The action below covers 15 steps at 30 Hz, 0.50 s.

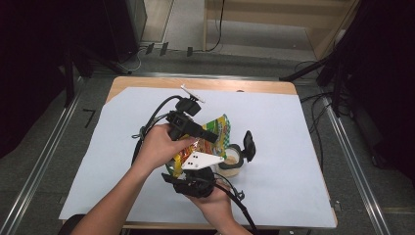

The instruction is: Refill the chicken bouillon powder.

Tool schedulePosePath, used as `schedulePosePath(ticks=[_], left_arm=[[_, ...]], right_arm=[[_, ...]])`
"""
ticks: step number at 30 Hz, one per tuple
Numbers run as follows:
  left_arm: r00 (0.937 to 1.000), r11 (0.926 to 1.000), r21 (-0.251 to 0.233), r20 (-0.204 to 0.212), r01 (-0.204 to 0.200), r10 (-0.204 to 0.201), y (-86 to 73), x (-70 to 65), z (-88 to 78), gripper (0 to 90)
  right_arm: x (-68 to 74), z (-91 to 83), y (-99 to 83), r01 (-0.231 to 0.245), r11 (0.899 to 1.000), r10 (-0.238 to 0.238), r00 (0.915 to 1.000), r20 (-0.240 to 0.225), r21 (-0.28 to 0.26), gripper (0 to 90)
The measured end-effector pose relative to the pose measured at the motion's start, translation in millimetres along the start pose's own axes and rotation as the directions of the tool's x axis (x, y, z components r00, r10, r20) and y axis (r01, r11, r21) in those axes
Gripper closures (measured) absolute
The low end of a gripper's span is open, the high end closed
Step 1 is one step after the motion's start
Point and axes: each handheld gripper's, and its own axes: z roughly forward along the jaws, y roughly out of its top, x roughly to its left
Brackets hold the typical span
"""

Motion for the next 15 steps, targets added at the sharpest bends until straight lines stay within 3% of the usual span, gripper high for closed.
schedulePosePath(ticks=[15], left_arm=[[0.9999,0.9999,0.01,0.003,-0.01,0.01,2.8,-0.8,4.3,76.2]], right_arm=[[-2.1,-1.7,-1.7,0.002,1.0,-0.003,0.9999,0.016,0.004,66.5]])
